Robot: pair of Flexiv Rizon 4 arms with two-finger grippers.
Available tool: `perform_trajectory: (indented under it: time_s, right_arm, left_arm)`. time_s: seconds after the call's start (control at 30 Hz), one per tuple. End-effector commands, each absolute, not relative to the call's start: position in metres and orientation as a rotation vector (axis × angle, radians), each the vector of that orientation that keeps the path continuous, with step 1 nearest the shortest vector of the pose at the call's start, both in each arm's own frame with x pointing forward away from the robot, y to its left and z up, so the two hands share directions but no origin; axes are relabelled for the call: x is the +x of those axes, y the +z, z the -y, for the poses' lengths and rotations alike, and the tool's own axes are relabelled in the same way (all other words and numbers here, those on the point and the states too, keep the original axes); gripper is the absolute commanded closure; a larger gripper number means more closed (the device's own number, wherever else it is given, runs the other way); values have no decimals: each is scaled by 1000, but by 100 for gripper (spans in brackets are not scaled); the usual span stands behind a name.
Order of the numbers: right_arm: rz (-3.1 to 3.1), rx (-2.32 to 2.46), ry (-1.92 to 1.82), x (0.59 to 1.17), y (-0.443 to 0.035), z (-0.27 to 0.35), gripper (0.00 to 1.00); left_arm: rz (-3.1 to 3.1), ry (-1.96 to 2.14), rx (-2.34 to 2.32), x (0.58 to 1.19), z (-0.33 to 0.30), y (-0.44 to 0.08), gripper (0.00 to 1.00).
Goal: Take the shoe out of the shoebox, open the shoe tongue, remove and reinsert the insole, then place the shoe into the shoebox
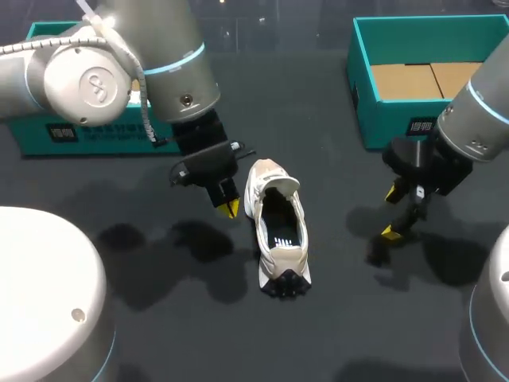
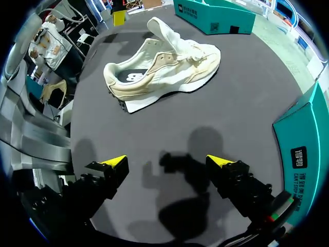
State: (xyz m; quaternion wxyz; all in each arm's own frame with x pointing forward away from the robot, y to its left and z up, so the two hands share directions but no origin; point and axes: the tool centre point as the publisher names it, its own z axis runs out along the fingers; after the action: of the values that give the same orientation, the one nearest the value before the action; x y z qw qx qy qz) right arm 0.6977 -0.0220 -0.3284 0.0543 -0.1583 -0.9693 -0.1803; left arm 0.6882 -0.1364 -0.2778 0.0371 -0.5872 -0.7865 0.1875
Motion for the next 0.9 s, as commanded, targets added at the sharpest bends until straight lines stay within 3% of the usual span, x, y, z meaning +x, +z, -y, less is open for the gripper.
perform_trajectory:
  time_s: [0.03, 0.27, 0.57, 0.9]
  right_arm:
    - [2934, -479, -565, 691, -319, 39, 0]
    - [2934, -479, -565, 691, -319, 39, 0]
    - [2934, -479, -565, 691, -319, 39, 0]
    - [2934, -479, -565, 691, -319, 39, 0]
  left_arm:
    - [2407, 312, -1760, 693, 150, -273, 100]
    - [2407, 312, -1760, 693, 150, -273, 100]
    - [2281, 202, -1895, 696, 209, -303, 100]
    - [2302, 100, -1918, 694, 214, -308, 100]
